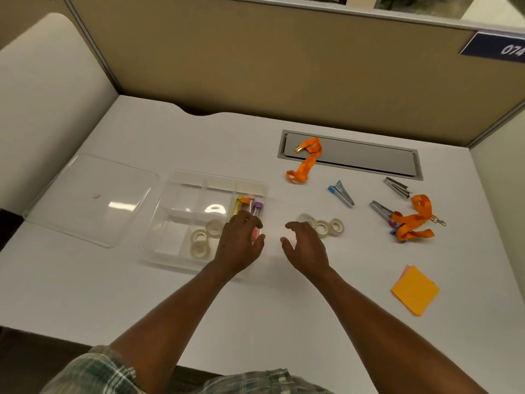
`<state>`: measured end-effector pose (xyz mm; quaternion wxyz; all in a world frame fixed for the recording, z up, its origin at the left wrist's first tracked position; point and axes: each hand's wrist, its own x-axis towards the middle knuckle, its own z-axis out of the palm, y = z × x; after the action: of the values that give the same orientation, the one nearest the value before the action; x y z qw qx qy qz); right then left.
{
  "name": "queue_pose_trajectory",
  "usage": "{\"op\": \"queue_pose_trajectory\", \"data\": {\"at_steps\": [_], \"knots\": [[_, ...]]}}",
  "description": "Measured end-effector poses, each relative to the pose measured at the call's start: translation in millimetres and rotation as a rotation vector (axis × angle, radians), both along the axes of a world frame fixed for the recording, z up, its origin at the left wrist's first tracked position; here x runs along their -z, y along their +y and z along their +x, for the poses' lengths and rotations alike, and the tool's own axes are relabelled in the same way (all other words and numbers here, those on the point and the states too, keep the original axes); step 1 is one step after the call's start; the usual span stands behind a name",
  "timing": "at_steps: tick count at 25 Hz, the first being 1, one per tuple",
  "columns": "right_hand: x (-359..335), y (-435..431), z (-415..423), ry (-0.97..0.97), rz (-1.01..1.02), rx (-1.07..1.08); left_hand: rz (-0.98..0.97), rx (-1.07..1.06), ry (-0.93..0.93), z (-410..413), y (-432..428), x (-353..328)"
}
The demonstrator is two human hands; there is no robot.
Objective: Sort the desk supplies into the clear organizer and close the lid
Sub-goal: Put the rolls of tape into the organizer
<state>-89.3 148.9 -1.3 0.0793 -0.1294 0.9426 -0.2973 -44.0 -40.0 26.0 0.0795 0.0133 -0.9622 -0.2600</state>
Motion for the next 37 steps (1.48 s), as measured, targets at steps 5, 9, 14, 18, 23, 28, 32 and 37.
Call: {"op": "queue_pose_trajectory", "data": {"at_steps": [5, 9, 14, 18, 23, 28, 32, 37], "knots": [[8.5, 71.1, -3.8, -0.082, 0.164, 0.080, -0.120, 0.174, -0.139, -21.7, 65.2, 9.7], [14.5, 98.7, -9.8, -0.085, 0.237, 0.045, -0.247, 0.282, -0.290, -31.3, 112.2, 23.6], [15.5, 105.1, -22.3, -0.180, 0.271, -0.041, -0.357, 0.285, -0.381, -37.1, 137.1, 37.0], [18.8, 107.3, -26.0, -0.240, 0.335, -0.074, -0.379, 0.263, -0.391, -32.3, 141.3, 44.5], [19.1, 108.5, -23.8, -0.207, 0.322, -0.046, -0.374, 0.270, -0.388, -23.2, 139.2, 49.5], [20.8, 112.2, -16.8, -0.156, 0.374, -0.041, -0.366, 0.274, -0.419, -15.4, 142.8, 49.0], [24.1, 113.8, -4.6, -0.138, 0.375, -0.034, -0.307, 0.238, -0.422, -5.5, 144.6, 50.5], [17.2, 105.4, 1.6, -0.235, 0.012, 0.264, 0.007, 0.115, -0.377, -1.6, 133.9, 36.3]]}}
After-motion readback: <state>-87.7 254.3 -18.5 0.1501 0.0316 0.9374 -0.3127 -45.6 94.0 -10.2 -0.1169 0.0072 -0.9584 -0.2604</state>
